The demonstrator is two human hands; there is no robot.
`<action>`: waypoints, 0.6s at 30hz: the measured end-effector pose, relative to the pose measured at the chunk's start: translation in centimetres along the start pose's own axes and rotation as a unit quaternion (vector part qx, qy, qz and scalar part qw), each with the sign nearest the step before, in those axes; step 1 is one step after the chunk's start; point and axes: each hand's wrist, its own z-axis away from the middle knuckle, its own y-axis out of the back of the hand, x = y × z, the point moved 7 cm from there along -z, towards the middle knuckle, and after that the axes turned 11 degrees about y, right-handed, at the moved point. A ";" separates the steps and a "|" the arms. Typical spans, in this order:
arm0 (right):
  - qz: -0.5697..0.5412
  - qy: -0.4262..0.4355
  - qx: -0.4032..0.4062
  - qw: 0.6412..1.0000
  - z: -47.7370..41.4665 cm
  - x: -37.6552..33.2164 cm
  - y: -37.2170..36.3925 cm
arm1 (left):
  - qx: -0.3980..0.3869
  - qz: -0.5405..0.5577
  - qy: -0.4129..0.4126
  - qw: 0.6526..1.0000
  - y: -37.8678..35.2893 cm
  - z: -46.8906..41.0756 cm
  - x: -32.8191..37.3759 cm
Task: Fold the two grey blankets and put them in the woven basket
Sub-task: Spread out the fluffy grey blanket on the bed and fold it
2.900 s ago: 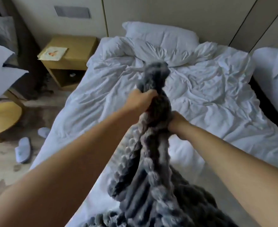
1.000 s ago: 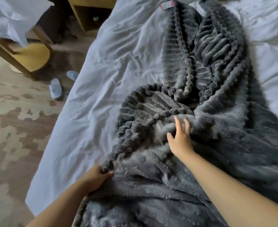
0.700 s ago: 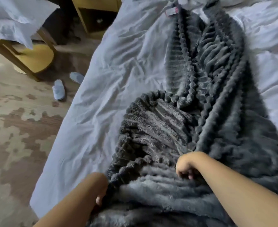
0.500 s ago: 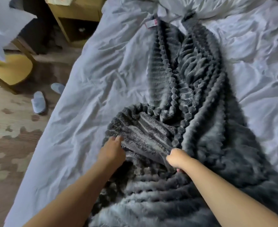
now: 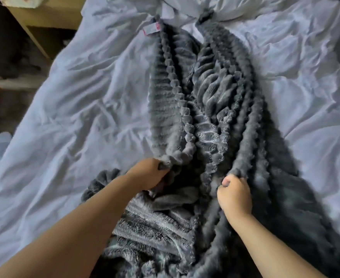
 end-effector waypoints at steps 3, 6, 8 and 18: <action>0.033 0.051 0.083 0.995 -0.5 -3.9 1.8 | 0.041 0.297 0.105 0.948 3.1 2.1 -3.2; 0.022 -0.037 -0.034 0.998 -2.1 -5.1 -0.2 | 0.034 0.500 0.180 0.846 4.8 4.6 -6.4; -0.034 -0.105 -0.055 0.992 -3.2 -5.3 -0.1 | 0.057 0.554 0.206 0.804 5.9 5.5 -8.4; -0.285 0.253 -0.422 0.823 1.7 -30.4 -4.5 | -0.253 0.317 0.230 0.885 3.6 6.6 -12.0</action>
